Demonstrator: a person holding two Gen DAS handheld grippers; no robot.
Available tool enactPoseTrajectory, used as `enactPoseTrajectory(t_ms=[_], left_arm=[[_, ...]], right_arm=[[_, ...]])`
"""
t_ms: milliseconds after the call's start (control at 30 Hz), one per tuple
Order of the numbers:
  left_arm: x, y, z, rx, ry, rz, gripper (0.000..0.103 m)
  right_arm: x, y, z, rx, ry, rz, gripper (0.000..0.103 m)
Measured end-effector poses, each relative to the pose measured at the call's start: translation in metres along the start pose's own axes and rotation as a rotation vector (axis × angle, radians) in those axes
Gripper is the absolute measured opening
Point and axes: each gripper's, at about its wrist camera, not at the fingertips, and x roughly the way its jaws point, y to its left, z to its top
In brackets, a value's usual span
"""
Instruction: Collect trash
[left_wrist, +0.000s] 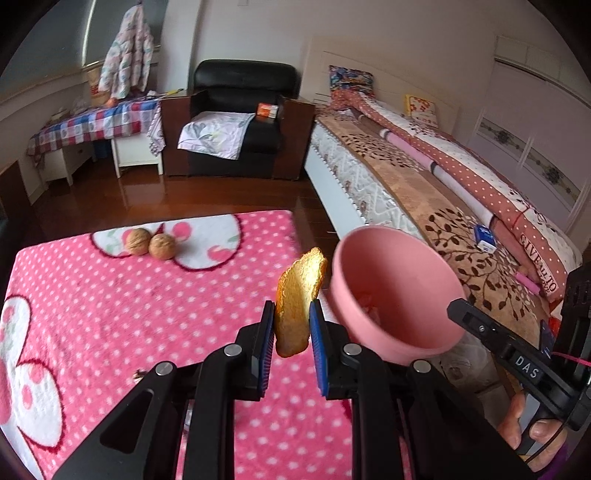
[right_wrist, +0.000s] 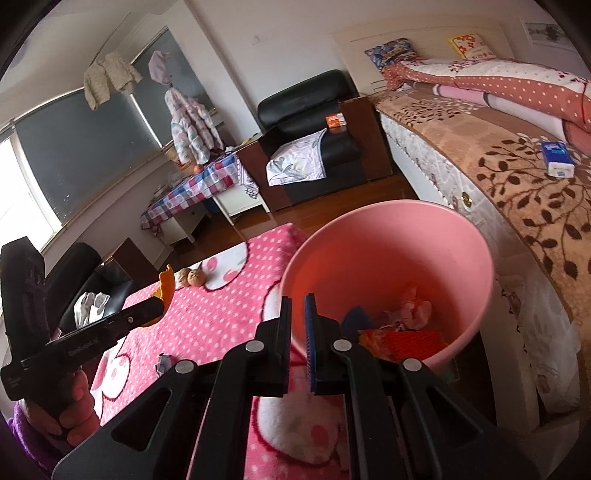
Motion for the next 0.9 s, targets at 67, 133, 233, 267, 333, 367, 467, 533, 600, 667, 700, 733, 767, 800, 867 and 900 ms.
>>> enactPoseTrajectory(t_ms=[67, 133, 233, 267, 333, 367, 467, 533, 600, 667, 700, 733, 767, 800, 867, 900], left_arm=[[0.003, -0.009, 0.002, 0.015, 0.001, -0.009, 0.018], [0.007, -0.016, 0.003, 0.027, 0.002, -0.018, 0.018], [0.014, -0.027, 0.005, 0.046, 0.008, -0.028, 0.018], [0.017, -0.032, 0.006, 0.054, 0.010, -0.030, 0.018], [0.021, -0.040, 0.008, 0.066, 0.013, -0.037, 0.018], [0.023, -0.043, 0.008, 0.071, 0.014, -0.040, 0.018], [0.030, -0.054, 0.010, 0.088, 0.020, -0.051, 0.018], [0.035, -0.060, 0.010, 0.099, 0.026, -0.058, 0.018], [0.041, -0.066, 0.010, 0.111, 0.030, -0.062, 0.018], [0.044, -0.069, 0.010, 0.114, 0.030, -0.068, 0.018], [0.046, -0.070, 0.010, 0.112, 0.031, -0.070, 0.018], [0.047, -0.071, 0.010, 0.113, 0.034, -0.070, 0.018], [0.049, -0.073, 0.010, 0.116, 0.037, -0.068, 0.018], [0.050, -0.073, 0.011, 0.116, 0.038, -0.066, 0.018], [0.052, -0.074, 0.012, 0.114, 0.041, -0.066, 0.018], [0.052, -0.074, 0.012, 0.113, 0.039, -0.066, 0.018]], right_arm=[[-0.001, -0.007, 0.000, 0.013, -0.005, -0.008, 0.007], [-0.002, -0.014, 0.001, 0.024, -0.008, -0.014, 0.007], [-0.002, -0.022, 0.000, 0.041, -0.011, -0.025, 0.007], [-0.003, -0.024, 0.000, 0.046, -0.011, -0.029, 0.007], [-0.003, -0.031, -0.001, 0.058, -0.012, -0.036, 0.007], [-0.003, -0.034, -0.001, 0.063, -0.012, -0.040, 0.007], [-0.002, -0.041, -0.002, 0.079, -0.011, -0.053, 0.007], [-0.001, -0.047, -0.003, 0.093, -0.010, -0.058, 0.007], [-0.002, -0.052, -0.004, 0.101, -0.009, -0.063, 0.007], [-0.002, -0.055, -0.004, 0.106, -0.008, -0.062, 0.007], [-0.003, -0.057, -0.005, 0.105, -0.008, -0.062, 0.007], [-0.003, -0.057, -0.006, 0.104, -0.009, -0.063, 0.007], [-0.002, -0.058, -0.006, 0.104, -0.009, -0.064, 0.007], [-0.002, -0.059, -0.006, 0.106, -0.007, -0.062, 0.007], [-0.001, -0.061, -0.006, 0.109, -0.006, -0.058, 0.007], [-0.001, -0.061, -0.006, 0.109, -0.003, -0.051, 0.007]])
